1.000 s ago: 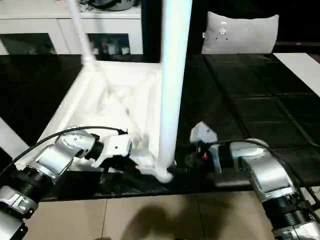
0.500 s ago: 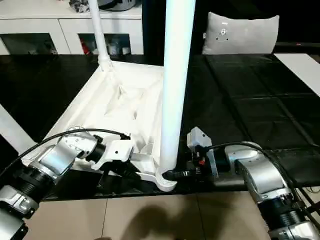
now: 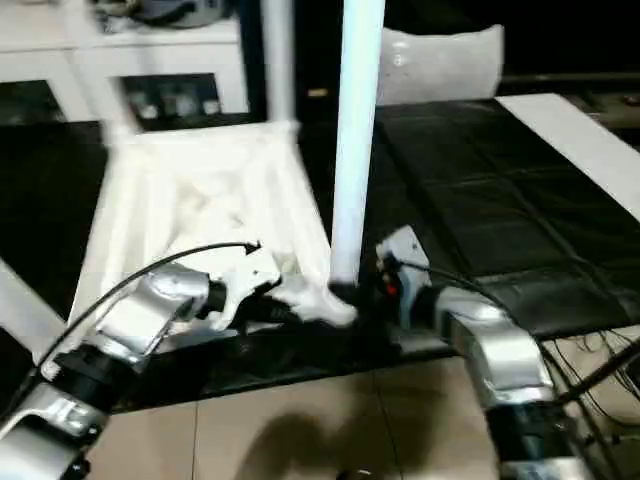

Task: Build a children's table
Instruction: Rotate leg to tighten

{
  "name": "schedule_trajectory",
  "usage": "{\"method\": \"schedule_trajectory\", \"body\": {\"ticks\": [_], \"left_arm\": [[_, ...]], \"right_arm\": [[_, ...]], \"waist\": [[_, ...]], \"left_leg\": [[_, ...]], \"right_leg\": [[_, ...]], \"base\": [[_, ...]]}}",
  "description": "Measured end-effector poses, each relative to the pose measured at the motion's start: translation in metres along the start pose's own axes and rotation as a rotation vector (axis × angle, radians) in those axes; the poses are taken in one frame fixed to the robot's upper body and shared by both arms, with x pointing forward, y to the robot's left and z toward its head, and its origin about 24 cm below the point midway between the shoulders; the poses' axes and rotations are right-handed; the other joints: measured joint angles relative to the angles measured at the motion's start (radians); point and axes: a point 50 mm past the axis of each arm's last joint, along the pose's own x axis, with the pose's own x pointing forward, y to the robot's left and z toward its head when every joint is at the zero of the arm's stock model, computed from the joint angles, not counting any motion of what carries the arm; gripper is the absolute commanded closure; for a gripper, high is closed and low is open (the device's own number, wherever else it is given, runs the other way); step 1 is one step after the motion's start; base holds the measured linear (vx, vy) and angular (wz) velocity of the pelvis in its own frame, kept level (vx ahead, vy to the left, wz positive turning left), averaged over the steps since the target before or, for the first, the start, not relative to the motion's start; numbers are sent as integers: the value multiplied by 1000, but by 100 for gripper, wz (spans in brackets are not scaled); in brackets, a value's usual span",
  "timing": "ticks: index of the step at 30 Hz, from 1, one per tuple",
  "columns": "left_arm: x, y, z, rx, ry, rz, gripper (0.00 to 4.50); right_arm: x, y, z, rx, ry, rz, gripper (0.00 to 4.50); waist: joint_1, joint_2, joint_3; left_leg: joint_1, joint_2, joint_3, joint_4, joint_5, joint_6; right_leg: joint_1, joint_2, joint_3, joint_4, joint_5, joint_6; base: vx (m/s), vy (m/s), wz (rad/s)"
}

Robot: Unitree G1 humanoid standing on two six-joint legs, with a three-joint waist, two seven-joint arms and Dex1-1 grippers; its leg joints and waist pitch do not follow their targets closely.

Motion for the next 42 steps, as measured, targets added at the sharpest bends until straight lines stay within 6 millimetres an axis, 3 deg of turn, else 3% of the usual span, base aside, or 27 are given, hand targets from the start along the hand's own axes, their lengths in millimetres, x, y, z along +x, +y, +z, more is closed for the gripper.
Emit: {"method": "schedule_trajectory", "body": {"ticks": [2, 4, 7, 9, 13, 14, 18, 22, 29, 32, 34, 42], "left_arm": [[7, -3, 4, -25, -8, 38, 450], [10, -4, 6, -36, -12, 54, 450], [12, -6, 9, -30, -16, 59, 450], [12, -7, 10, -10, -16, 52, 450], [11, -8, 10, 57, -17, 30, 450], [9, -8, 9, 75, -16, 12, 450], [3, -6, 4, 133, -12, -43, 450], [-10, -3, -3, 222, 6, -137, 450], [-31, -3, -13, 343, 49, -333, 450], [-35, -4, -16, 364, 66, -387, 450], [-38, -4, -17, 382, 77, -425, 450], [-39, -9, -17, 429, 89, -510, 450]], "right_arm": [[3, -2, 2, -7, -5, -62, 256], [3, -2, 2, -16, -15, -78, 187], [3, -2, 1, -15, -29, -84, 185], [1, -4, 1, -22, -27, -78, 150], [-7, -8, 1, -57, -18, -21, 134], [-11, -10, 0, -83, -5, 12, 106], [-20, -12, -1, -170, 31, 110, 81], [-33, -13, -4, -218, 83, 251, 81], [-45, -6, -5, -287, 148, 495, 81], [-48, -4, -5, -293, 160, 550, 81], [-49, -2, -5, -285, 159, 599, 115], [-50, 7, -10, -261, 166, 720, 164]], "waist": [[-5, 1, -1], [-4, 3, -2], [2, 3, -2], [6, 4, -2], [18, 4, -2], [23, 4, -2], [33, 3, -2], [46, 1, 0], [90, -1, 1], [99, -1, 1], [102, -2, 1], [106, -4, 1]], "left_leg": [[-2, 0, -2, 0, 0, 0], [-2, 0, -2, -2, -1, 2], [-2, 0, -3, -4, -1, 6], [-2, 0, -3, -5, 0, 10], [-2, 0, -2, -7, 0, 11], [-2, 0, -2, -7, 0, 11], [-2, 0, -2, -7, 0, 11], [-2, 0, -1, -6, 0, 11], [-2, 0, 1, -5, 0, 11], [-1, 0, 1, -5, 0, 11], [-1, 0, 1, -5, 0, 11], [-1, 0, 2, -4, 0, 10]], "right_leg": [[2, -1, -2, -4, 0, 0], [3, -2, -1, -5, 0, 0], [3, -2, 1, -4, 0, 0], [2, -2, 1, -4, 0, 0], [0, -1, 2, -3, 0, 0], [0, -1, 2, -3, 0, 0], [0, -1, 3, -2, 0, 0], [0, -2, 3, -1, 0, 0], [0, -3, 6, 0, 0, 0], [-1, -3, 6, 1, 0, 0], [-1, -3, 6, 2, 0, 0], [-1, -3, 7, 3, 0, 0]], "base": [[0, 0, 0], [0, 0, 0], [0, 0, 0], [0, 0, 0], [0, 0, 0], [0, 0, 0], [0, 0, 0], [0, 0, 0], [0, 0, 0], [0, 0, 0], [0, 0, 0], [0, 0, 0]]}}
